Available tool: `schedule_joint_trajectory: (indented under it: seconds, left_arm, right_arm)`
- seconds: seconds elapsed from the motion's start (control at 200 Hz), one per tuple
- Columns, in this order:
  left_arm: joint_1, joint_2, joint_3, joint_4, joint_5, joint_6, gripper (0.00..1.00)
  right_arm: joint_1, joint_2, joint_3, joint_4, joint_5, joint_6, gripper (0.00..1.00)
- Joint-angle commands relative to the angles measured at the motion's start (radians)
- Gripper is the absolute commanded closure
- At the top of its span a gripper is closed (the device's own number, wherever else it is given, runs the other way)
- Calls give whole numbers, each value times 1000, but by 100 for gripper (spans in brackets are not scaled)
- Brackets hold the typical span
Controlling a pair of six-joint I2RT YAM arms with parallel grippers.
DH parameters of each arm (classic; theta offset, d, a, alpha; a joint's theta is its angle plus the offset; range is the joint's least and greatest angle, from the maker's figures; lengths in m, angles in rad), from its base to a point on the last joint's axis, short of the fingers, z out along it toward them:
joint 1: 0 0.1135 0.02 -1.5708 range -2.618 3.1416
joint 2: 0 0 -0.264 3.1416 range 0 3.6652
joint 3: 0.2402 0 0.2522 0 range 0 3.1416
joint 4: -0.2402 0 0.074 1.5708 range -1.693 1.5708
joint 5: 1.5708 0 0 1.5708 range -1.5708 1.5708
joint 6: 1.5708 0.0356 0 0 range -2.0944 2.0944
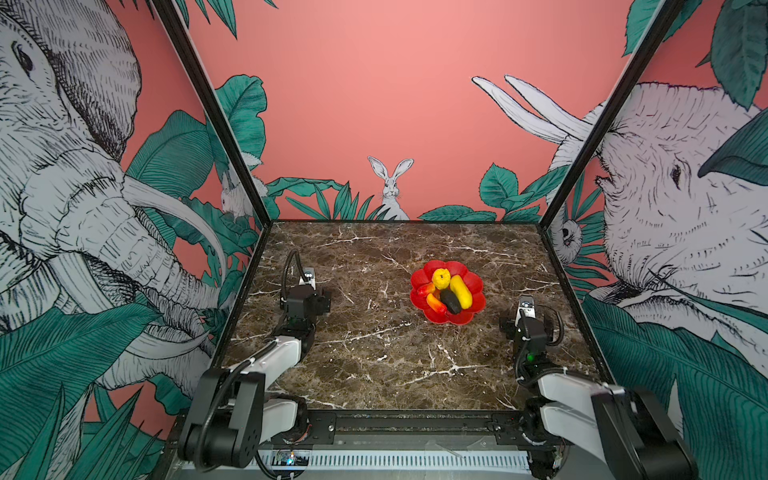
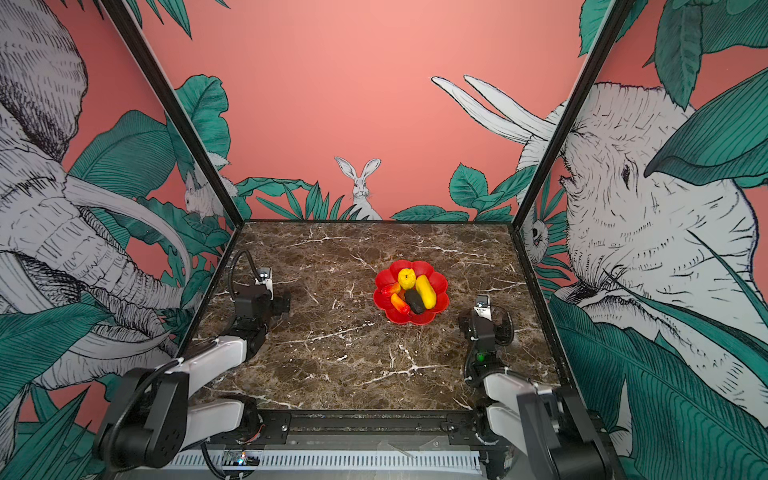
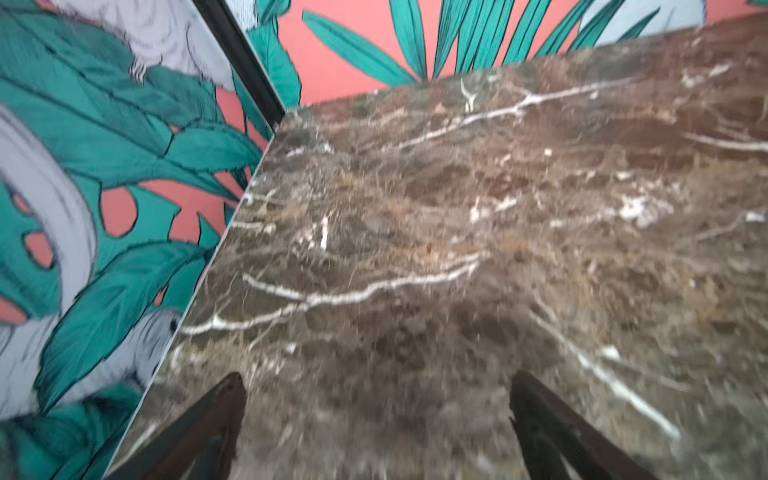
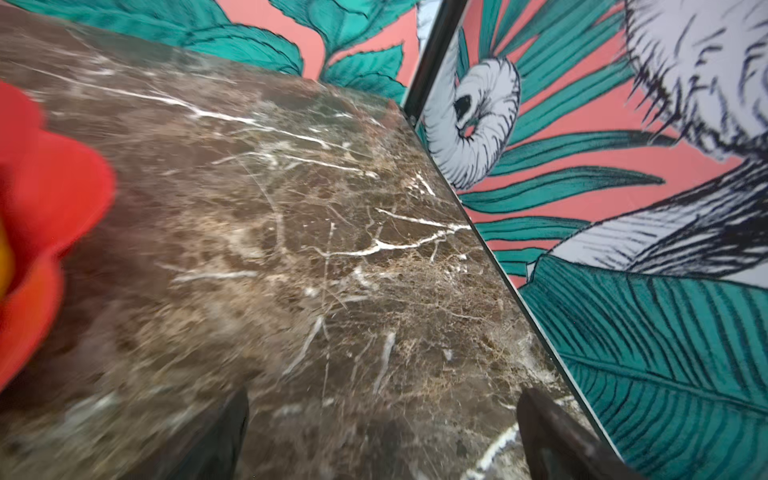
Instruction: Place and organize the fake fruits in the fruit bowl
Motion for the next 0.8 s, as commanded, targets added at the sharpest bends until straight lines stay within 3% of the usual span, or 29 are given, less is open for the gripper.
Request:
schedule_joint_trajectory:
  seconds: [0.0,0.045,0.115,0.2,0.26,0.33,0.405,0.795]
  left_arm:
    - [45,65,73,69,66,6,0]
    - [48,117,63,135,70,13,0]
    - [54,192,18,268,95,10,0]
    - [58,294,-2,419,118,28,0]
    - [66,269,10,323,143,10,0]
    - [67,293,-3,401,145,20,0]
    - [67,274,4,348,147,14,0]
    - [67,282,6,358,149,15,0]
  right_arm:
    - [-23,202,64,421,-42,8,0]
    - [-28,285,104,398,-60,17,0]
    - [-34,414,134,503,-81,-14,0]
    - [-45,316,171,272,-83,36,0]
    - [-76,331,249,165,-109,58,0]
    - [-96,312,276,65,-135,82,0]
    - [-97,333,266,133,-143,73,1]
    - [-97,328,269,123,-143,72,0]
